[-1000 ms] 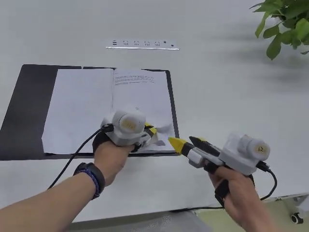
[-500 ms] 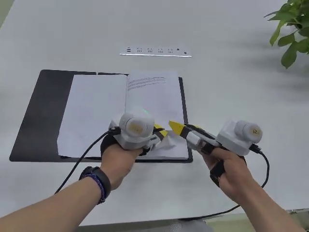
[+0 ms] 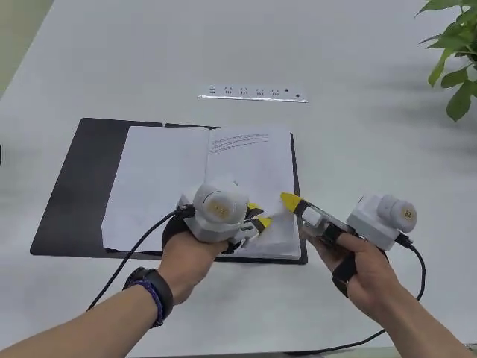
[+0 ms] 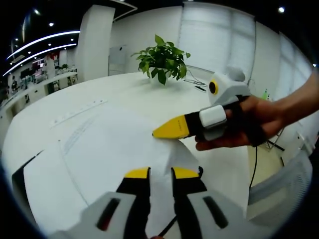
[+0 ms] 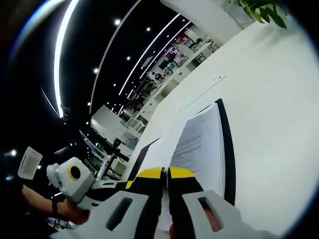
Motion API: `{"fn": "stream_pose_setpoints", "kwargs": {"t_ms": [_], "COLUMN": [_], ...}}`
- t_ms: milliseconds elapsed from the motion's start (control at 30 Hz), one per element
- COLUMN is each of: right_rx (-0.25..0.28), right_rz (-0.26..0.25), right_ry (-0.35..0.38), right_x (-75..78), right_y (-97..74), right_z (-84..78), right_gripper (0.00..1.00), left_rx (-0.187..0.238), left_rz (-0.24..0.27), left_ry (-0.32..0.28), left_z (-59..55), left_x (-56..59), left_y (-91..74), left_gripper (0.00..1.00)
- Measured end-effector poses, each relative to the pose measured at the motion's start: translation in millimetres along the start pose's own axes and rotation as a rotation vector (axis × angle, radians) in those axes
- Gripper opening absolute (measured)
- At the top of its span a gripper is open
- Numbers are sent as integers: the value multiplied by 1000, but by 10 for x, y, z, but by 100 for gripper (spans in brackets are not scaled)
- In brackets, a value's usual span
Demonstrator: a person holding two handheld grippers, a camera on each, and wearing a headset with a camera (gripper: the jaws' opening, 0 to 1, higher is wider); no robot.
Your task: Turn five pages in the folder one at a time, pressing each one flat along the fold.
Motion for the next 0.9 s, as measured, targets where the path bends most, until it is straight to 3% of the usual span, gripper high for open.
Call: {"fn": "stream_pose_setpoints", "kwargs": {"t_ms": [167, 433, 700, 900], "right_rx": [8, 23, 60, 96], "right_rz": [5, 16, 46, 84], "right_ry": [7, 26, 59, 69], "right_x": [-36, -70, -148, -306], "right_y": [10, 48, 79, 183], "right_z": [5, 17, 88, 166], "right_gripper": [0, 0, 0, 0], "left_rx": [-8, -19, -22, -14], "left_rz": [43, 52, 105, 164], "left_ry": [-38, -63, -83, -112], "left_z": [-36, -96, -127, -156], "left_x": [-98, -186, -451, -693], "left_y": [-90, -242, -492, -740], "left_gripper": [33, 43, 52, 56]}}
Point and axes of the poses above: the centre of the closed fingertips' face, and the gripper's own axes: y roughly forward along the fingers, x roughly to its right, z roughly out of its top, the point moved 1 cm from there along -y, roughly backward along the fingers, and after that the axes turned 9 degrees about z, right-handed, at the moved point
